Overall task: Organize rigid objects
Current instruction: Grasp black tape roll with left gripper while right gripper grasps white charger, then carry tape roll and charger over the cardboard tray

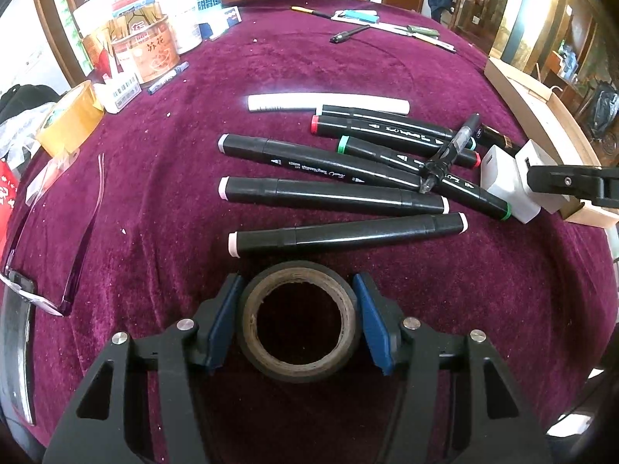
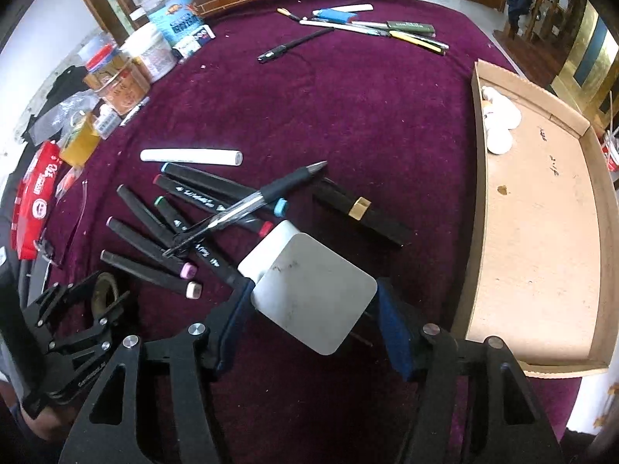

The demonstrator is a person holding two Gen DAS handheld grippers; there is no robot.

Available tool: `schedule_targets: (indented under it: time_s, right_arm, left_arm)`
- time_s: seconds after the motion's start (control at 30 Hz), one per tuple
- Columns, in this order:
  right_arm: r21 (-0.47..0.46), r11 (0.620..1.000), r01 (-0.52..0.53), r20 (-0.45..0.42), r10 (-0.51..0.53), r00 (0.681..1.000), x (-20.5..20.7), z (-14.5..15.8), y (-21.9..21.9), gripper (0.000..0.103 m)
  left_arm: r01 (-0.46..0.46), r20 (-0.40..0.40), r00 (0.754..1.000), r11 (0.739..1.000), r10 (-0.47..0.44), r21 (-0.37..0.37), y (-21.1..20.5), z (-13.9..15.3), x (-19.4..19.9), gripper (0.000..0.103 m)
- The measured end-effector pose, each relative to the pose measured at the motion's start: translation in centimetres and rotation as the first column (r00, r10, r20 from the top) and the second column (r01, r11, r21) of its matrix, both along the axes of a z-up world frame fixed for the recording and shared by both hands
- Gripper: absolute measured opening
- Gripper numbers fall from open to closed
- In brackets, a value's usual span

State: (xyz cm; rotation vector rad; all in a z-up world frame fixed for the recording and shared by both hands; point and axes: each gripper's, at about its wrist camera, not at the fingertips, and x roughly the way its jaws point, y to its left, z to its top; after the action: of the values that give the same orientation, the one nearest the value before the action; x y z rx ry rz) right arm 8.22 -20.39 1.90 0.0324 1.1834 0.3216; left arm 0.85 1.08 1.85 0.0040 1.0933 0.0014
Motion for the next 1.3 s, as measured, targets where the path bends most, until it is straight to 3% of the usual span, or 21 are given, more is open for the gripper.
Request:
schedule_targets:
  time_s: [0.23,0.7,1.3]
  right_arm:
    - [0.094,0.995,-0.022,0.035,0.018,0.999,-1.7,1.7,-0.4,0.056]
    - [0.144,0.99,0.005,0.044,-0.012,0.999,-2.8,2.5,-1.9,0.056]
    - [0.202,0.975,0.098,0.057,-0.111,0.992,-4.2,3.6,-7.0,0.056]
  left_arm:
    - [-0.003,0.003,1.0,1.0,0.003,-0.017,0.2,0.1,-0.1,0.057]
    - [0.03,0.045,0.999,0.999,-0.028,-0.041,-1.2,2.3,-0.1,0.057]
    - [0.171,0.091,0.982,0.984,-0.166,-0.055,-7.4,5.7,1.1,0.057]
